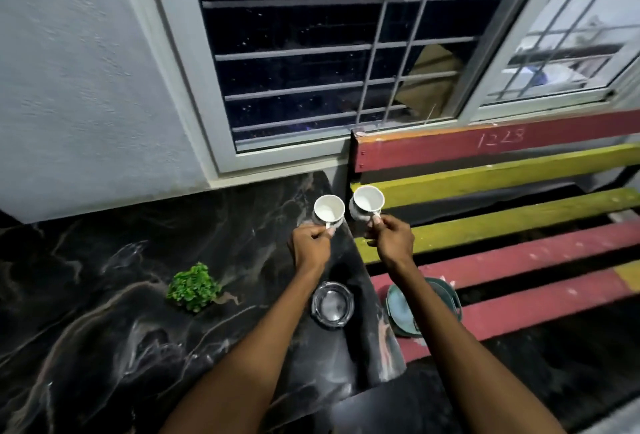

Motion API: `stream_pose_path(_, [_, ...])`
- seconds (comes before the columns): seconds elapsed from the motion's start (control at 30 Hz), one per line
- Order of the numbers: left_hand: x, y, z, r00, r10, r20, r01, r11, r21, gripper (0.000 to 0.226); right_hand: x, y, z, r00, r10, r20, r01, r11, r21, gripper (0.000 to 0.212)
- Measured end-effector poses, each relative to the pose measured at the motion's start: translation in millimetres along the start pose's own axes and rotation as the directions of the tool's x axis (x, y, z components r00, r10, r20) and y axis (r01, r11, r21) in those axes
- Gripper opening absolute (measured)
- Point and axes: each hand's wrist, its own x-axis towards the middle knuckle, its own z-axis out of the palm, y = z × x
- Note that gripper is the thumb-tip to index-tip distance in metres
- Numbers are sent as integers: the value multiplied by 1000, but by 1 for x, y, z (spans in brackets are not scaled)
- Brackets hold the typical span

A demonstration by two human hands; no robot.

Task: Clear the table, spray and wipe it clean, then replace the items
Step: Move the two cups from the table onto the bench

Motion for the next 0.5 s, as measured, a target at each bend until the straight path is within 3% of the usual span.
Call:
stream_pose_path(0.2, [7, -11, 58, 993, -30, 115, 29, 999, 16, 14, 27, 27, -27, 994, 106, -1, -105, 986, 127, 31])
stream_pose_path(0.5, [14, -24, 152, 985, -146, 88, 142, 989, 50, 10, 105, 79, -67, 984, 177, 17, -178, 983, 37, 31])
